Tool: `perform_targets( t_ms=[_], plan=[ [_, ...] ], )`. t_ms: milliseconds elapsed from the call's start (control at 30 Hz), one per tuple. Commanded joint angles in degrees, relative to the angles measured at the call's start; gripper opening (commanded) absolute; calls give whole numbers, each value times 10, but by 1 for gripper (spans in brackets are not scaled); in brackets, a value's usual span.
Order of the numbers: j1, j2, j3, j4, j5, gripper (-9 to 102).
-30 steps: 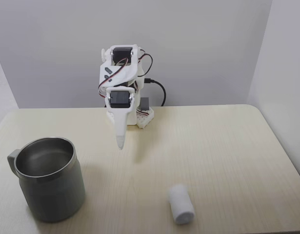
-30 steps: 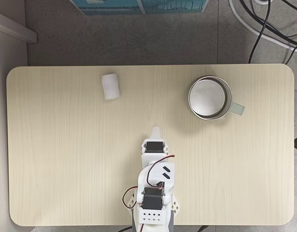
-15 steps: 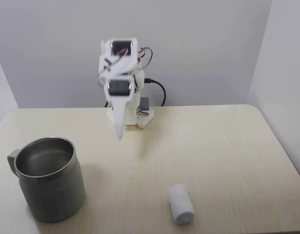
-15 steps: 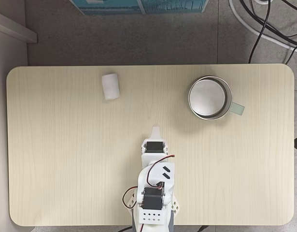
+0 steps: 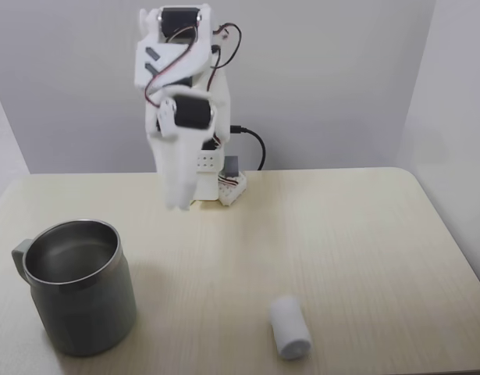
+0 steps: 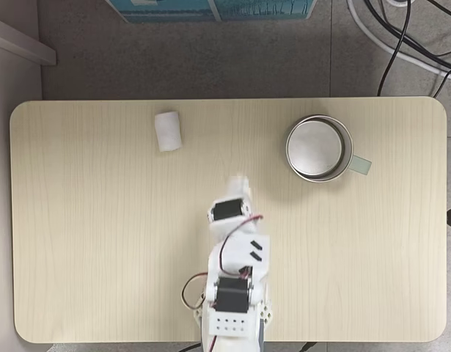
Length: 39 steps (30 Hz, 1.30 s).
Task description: Grasp a dressing and put it in the cup.
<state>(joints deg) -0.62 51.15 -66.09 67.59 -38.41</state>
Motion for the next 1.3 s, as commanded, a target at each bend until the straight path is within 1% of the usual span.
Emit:
perform_targets(
  t_ms=[0,167,400,533,833,1067,1167,1267],
  plan=[
    [25,85,-74,12,-54,19],
    [88,204,-117,10,-104,22],
    [178,378,-193,-5,-104,22],
    [211,463,-237,-18,-98,22],
    [248,563,-263,-62,-93,22],
    [253,595,-265,-69,-98,22],
    [253,606,-264,-70,-114,18],
    [251,621,-263,-70,-127,11]
  ],
)
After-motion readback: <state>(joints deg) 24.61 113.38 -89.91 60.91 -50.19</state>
